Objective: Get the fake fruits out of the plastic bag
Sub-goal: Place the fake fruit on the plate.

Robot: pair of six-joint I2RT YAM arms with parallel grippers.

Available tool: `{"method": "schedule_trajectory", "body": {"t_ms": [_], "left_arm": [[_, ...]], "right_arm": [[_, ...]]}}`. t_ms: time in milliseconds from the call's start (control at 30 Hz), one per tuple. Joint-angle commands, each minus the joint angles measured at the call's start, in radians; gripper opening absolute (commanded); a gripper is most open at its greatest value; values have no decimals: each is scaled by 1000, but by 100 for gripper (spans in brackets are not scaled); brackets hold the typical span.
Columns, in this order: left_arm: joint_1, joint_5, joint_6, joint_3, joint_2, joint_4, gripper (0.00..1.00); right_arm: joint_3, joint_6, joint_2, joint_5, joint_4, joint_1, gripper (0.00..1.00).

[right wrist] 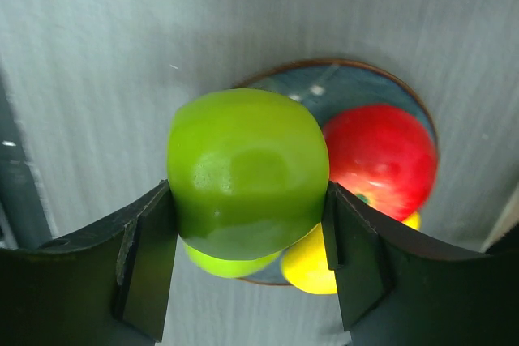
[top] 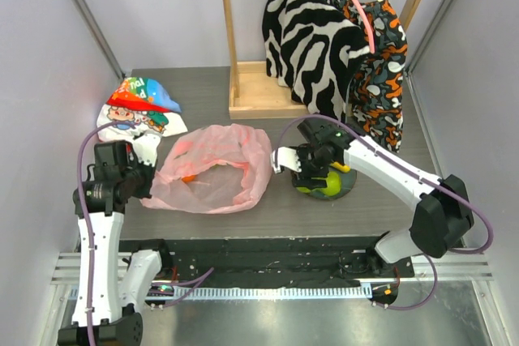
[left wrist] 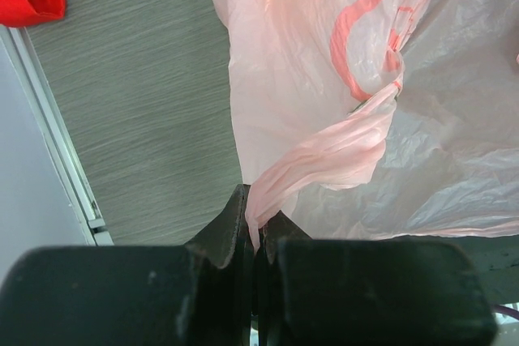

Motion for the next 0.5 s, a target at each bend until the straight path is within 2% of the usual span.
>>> {"method": "schedule_trajectory", "body": {"t_ms": [0, 333, 433, 467], "left_arm": [[-3, 11, -4, 9, -37, 5, 0], [-1, 2, -13, 6, -45, -12, 0], [-1, 2, -13, 3, -46, -20, 0], [-1, 2, -13, 3, -48, -21, 0]], "right_arm": [[50, -113, 23, 40, 58, -34, 34], [8, -283, 62, 63, 87, -32, 43], [-19, -300, 54, 75, 111, -34, 53], [-31, -300, 51, 77, 119, -34, 59]]}}
